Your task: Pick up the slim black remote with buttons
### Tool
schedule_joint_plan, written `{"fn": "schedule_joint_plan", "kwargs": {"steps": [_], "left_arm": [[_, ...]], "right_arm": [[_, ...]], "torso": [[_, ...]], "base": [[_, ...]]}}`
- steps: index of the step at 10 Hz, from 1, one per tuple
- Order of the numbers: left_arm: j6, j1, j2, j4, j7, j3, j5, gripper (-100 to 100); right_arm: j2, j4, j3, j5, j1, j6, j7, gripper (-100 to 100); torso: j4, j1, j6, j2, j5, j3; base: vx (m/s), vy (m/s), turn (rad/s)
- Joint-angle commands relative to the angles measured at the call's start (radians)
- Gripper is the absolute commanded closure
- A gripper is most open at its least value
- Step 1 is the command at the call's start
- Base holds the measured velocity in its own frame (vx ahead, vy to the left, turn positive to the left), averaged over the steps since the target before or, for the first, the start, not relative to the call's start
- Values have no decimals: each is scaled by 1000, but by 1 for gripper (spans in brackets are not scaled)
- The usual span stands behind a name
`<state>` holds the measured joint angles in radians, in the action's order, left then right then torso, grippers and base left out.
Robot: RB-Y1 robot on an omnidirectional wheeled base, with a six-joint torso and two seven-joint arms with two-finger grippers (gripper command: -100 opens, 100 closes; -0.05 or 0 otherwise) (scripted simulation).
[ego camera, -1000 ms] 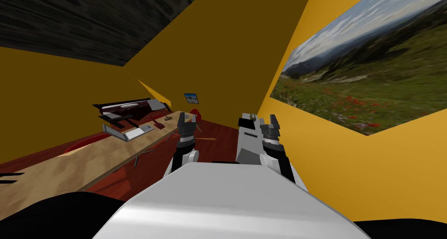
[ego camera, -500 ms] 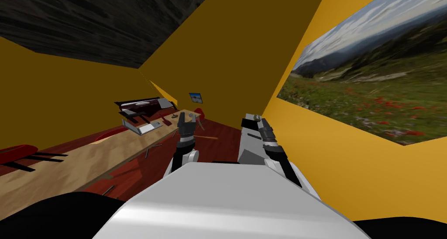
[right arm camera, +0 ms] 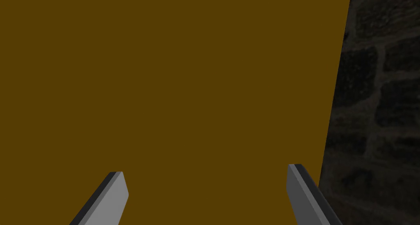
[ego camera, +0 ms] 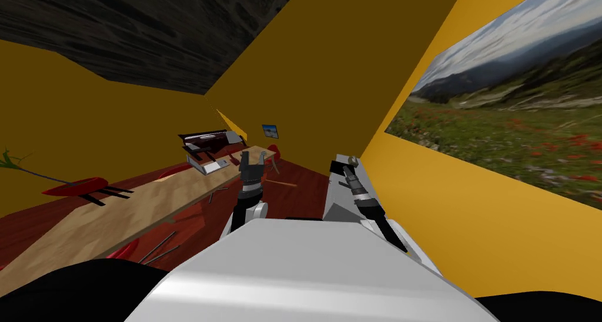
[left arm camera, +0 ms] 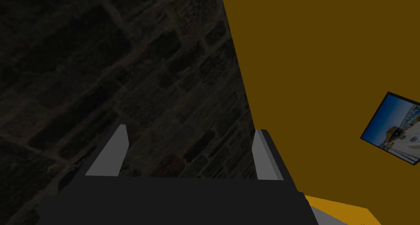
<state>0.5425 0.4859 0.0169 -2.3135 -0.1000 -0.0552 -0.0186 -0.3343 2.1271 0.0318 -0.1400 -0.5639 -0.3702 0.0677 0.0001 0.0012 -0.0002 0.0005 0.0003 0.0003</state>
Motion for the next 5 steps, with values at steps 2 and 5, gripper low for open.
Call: {"fn": "schedule_joint_plan", "kwargs": {"steps": [2,5], "left_arm": [[0,0,0,0,0,0,0,0],[0,0,0,0,0,0,0,0]], "right_arm": [[-64,-27,-4,-47,-36,34,23,-100],[-141,-75,-14,-114,-72,79,55,-100]], "torso": [[0,1,0,0,0,0],[0,1,0,0,0,0]], "base": [[-12,34,194],[-5,29,194]]}}
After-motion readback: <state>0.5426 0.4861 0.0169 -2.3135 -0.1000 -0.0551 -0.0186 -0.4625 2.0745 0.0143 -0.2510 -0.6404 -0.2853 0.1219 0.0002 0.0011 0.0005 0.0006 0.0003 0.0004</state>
